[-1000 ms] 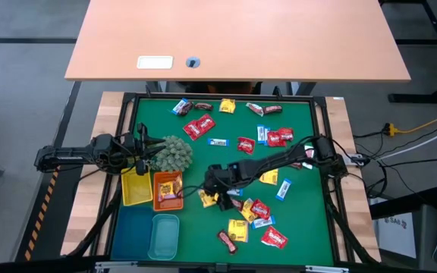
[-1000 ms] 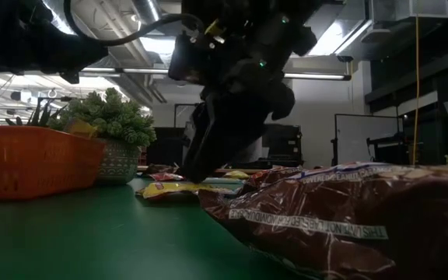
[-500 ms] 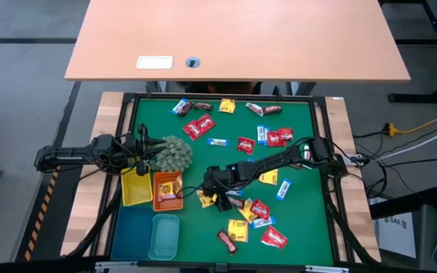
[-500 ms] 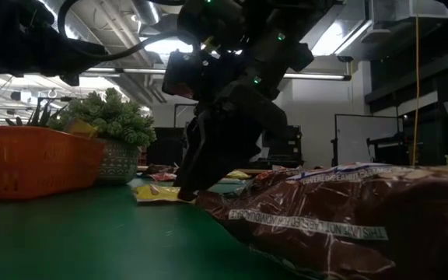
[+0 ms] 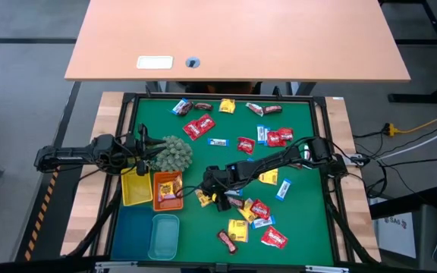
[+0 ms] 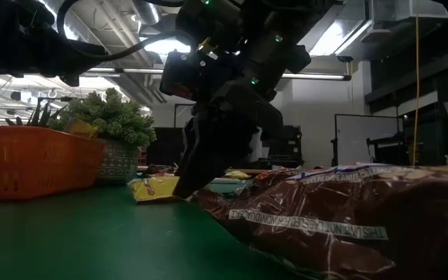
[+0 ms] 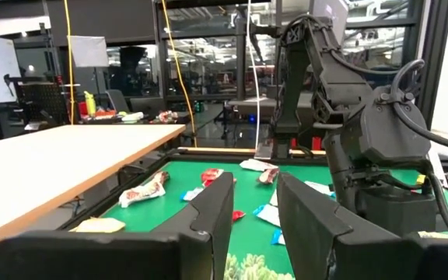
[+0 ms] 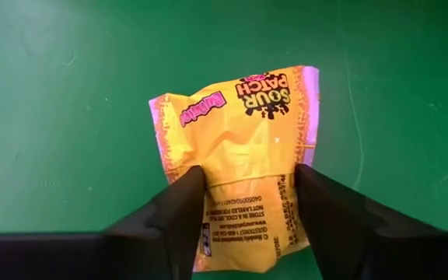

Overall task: Sort candy
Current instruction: Put the yellow candy into the orange basket

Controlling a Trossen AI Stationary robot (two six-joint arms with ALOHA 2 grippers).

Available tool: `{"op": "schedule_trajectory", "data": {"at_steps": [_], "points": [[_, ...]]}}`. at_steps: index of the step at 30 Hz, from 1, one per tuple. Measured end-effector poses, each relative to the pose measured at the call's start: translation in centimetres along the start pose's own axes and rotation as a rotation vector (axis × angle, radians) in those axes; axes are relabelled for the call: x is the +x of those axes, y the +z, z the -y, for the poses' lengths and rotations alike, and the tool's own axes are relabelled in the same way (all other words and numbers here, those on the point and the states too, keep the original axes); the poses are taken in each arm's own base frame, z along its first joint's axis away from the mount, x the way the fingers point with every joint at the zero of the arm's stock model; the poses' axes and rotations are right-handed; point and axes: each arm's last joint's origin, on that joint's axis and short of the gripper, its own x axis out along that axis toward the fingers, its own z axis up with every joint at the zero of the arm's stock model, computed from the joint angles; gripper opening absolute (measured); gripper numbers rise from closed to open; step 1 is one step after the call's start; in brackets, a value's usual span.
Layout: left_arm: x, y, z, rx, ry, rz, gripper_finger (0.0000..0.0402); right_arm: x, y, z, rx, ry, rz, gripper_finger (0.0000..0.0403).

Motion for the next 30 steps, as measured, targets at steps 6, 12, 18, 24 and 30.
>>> {"op": "schedule_trajectory", "data": {"at_steps": [6,12,18,24,30], "points": [[0.0,0.0,0.0,-0.001,0.0,-0.001,0.0096,-0.4,0.2,-0.1,-0.001,0.021,0.01,0.0167],[0.0,0.0,0.0,0.0,0.0,-0.002,0.0096,-0.9,0.7,-0.2,-0.004,0.026,0.026,0.0147],[0.0,0.0,0.0,0.0,0.0,-0.003,0.0096,-2.3,3.3,-0.1,-0.014,0.018,0.101,0.0139],[0.0,-0.1,0.0,0.0,0.0,-0.006,0.0096,-3.9,5.7,0.0,-0.024,0.011,0.163,0.0138],[0.0,-0.1,0.0,0.0,0.0,-0.006,0.0096,-5.2,7.8,0.1,-0.07,-0.006,0.265,0.0138]]}}
